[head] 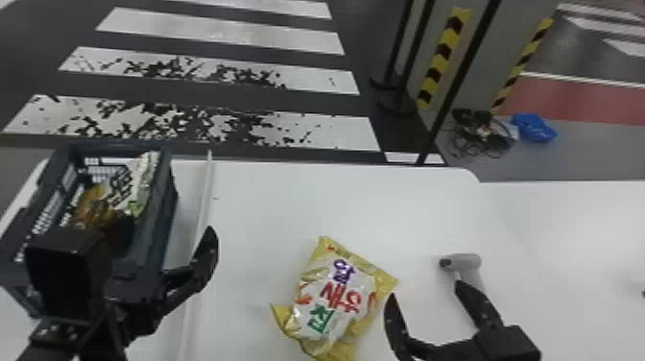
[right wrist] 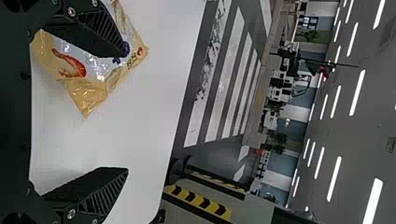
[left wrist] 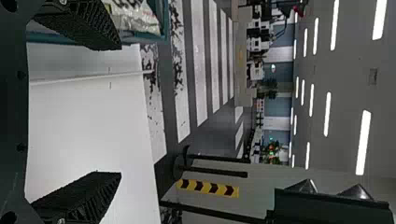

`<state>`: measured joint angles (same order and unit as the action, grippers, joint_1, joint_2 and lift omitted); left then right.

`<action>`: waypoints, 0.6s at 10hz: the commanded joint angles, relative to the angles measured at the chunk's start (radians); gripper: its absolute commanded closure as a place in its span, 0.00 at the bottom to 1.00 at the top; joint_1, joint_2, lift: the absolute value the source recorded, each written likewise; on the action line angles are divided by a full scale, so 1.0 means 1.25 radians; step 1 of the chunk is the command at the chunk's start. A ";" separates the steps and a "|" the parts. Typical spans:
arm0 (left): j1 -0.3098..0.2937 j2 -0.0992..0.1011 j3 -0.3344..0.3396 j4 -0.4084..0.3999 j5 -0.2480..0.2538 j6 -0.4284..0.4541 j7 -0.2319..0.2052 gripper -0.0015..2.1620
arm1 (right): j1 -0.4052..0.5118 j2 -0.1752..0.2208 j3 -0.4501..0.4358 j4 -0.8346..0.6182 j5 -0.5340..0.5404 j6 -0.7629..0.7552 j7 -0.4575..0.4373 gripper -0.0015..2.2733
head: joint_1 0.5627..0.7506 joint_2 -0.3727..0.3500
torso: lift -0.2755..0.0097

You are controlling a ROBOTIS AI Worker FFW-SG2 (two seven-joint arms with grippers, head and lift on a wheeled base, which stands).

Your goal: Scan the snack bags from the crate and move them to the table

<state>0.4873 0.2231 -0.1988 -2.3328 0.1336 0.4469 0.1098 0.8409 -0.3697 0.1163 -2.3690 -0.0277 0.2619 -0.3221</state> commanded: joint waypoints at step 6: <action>0.178 0.003 0.187 -0.024 0.074 -0.172 -0.051 0.02 | -0.026 0.001 0.057 0.009 0.043 0.038 0.036 0.05 | 0.70 0.52 | 0.63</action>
<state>0.6963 0.2268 0.0189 -2.3587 0.2095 0.2367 0.0472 0.8083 -0.3681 0.1841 -2.3556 0.0248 0.3047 -0.2786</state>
